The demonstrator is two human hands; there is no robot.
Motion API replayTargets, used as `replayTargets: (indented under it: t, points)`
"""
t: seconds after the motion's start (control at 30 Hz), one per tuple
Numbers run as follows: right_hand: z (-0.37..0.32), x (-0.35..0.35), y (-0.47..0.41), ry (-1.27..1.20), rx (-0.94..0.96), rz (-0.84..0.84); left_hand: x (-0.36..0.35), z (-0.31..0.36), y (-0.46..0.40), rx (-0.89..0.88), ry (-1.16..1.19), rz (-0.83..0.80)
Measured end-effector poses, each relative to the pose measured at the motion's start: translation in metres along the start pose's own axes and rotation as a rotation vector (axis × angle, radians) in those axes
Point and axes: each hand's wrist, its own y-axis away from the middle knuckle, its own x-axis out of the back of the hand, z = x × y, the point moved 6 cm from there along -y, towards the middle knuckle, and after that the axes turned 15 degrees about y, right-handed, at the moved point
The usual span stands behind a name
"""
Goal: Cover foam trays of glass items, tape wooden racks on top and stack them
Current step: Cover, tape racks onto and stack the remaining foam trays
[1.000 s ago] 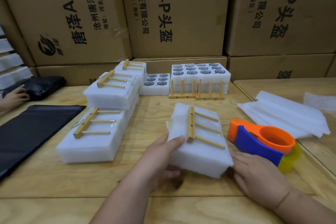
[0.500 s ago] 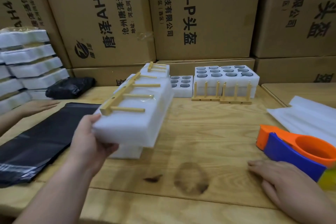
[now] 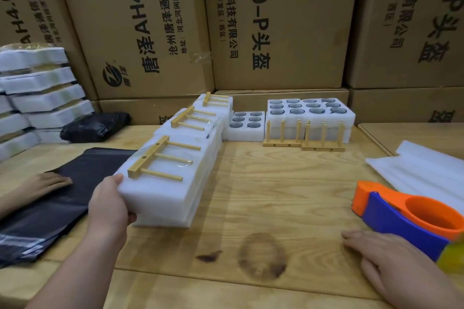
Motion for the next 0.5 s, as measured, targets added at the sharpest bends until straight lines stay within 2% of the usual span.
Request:
replayTargets:
  t: [0.17, 0.33, 0.43, 0.5]
  points:
    - [0.000, -0.002, -0.002, 0.022, 0.021, 0.018, 0.000, 0.005, -0.009, -0.096, -0.012, 0.076]
    - [0.001, -0.003, -0.002, 0.001, 0.022, 0.020, 0.005, 0.006, -0.012, -0.299, -0.170, 0.123]
    - [0.001, -0.005, -0.002, -0.009, 0.025, 0.019, 0.009, 0.002, -0.018, -0.184, 0.057, 0.175]
    - [0.001, -0.004, -0.002, -0.014, 0.027, 0.016, 0.007, 0.002, -0.018, -0.154, 0.091, 0.213]
